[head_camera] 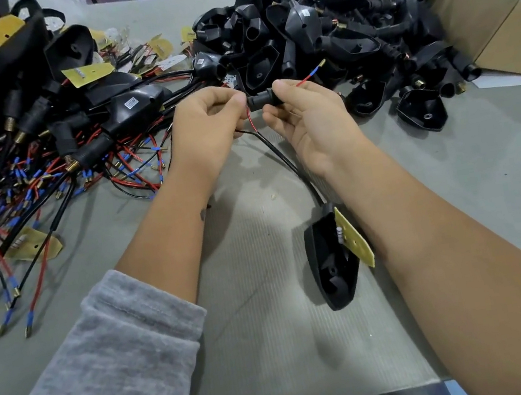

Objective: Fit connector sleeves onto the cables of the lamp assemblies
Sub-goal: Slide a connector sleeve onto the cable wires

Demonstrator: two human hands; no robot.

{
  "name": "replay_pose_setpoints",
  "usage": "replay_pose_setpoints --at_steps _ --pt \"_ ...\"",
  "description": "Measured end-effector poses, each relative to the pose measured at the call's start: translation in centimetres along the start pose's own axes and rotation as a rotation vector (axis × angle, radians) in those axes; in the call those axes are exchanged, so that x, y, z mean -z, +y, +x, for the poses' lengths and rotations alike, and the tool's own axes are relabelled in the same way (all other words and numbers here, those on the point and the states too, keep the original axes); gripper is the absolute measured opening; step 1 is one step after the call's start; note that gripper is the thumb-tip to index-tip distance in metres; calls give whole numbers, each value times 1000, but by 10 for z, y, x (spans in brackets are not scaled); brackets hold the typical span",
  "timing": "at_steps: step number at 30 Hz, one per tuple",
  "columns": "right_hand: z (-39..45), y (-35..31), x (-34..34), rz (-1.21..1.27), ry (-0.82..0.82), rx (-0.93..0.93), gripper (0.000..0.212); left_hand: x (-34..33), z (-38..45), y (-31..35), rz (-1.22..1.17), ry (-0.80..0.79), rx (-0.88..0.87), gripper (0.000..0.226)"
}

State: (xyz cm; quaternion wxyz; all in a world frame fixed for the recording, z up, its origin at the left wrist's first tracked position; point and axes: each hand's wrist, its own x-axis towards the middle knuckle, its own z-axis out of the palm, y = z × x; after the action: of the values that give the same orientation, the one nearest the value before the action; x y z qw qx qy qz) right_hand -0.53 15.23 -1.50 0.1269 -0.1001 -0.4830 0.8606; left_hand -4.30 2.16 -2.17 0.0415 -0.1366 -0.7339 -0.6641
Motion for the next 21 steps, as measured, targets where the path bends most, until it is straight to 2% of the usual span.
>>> replay_pose_setpoints --at_steps 6,10,15,21 --pt "2 -2 0 116 30 3 10 -1 3 1 -139 48 109 12" --pt "2 -1 0 88 6 11 11 1 2 -1 -108 37 86 13" --pt "0 1 -2 -2 -23 37 14 -4 -3 -1 46 -36 43 15" --pt "3 1 0 22 30 37 13 -6 -3 3 9 -45 91 7"
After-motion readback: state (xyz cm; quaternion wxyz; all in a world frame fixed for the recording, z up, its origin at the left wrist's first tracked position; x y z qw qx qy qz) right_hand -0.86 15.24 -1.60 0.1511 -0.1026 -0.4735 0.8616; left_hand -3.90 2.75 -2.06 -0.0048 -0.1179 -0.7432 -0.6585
